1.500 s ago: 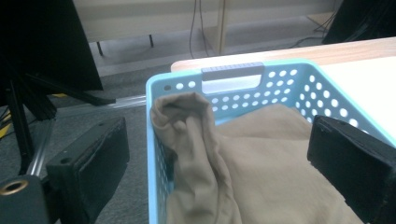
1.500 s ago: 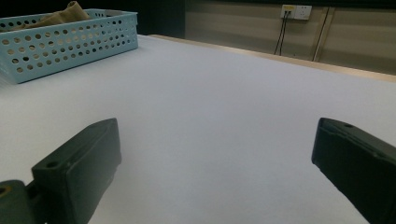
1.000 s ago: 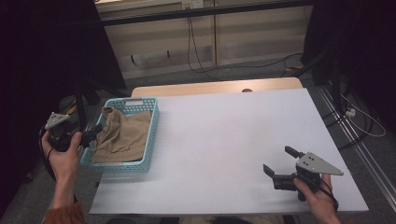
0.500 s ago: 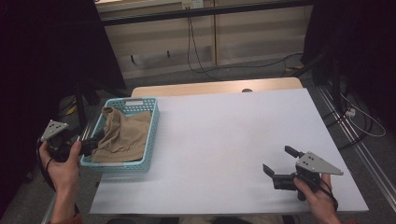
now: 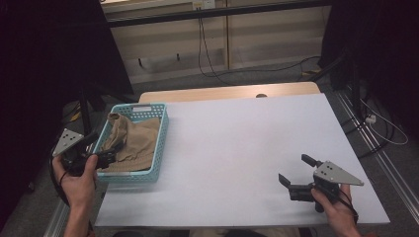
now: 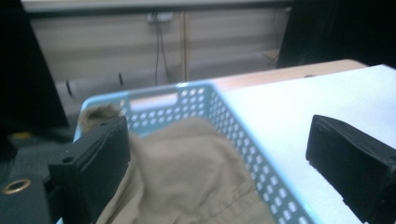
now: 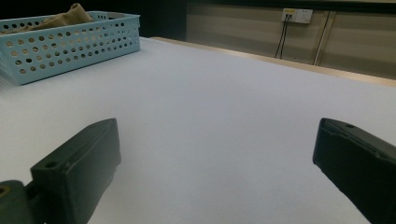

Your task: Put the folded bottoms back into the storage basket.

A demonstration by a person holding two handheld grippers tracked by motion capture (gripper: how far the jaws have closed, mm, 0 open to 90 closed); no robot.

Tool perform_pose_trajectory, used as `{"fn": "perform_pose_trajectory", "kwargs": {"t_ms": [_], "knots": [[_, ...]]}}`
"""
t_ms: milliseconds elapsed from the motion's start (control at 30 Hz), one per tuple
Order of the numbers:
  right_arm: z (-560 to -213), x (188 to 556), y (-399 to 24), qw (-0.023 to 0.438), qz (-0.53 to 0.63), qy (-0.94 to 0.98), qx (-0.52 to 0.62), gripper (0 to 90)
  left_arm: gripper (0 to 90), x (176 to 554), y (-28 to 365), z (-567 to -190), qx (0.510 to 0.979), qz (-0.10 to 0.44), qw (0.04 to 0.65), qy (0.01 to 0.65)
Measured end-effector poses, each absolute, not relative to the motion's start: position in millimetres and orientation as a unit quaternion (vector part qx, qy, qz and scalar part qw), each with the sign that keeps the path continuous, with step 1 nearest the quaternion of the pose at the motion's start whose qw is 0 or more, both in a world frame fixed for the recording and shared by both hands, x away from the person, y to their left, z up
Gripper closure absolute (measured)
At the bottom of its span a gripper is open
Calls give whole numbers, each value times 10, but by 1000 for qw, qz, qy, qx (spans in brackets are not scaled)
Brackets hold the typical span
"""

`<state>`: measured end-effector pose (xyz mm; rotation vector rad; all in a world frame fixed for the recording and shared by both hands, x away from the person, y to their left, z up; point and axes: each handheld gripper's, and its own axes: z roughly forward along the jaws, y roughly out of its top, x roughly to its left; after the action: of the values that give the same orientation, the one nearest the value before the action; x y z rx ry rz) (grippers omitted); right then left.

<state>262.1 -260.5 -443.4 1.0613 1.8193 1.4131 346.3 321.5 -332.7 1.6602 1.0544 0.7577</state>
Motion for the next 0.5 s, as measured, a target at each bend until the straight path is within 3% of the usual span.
{"fn": "perform_pose_trajectory", "kwargs": {"t_ms": [500], "knots": [[-4433, 2619, -2603, 299, 532, 685, 397, 10, 49, 3422, 2719, -3279, 698, 299, 502, 414]]}}
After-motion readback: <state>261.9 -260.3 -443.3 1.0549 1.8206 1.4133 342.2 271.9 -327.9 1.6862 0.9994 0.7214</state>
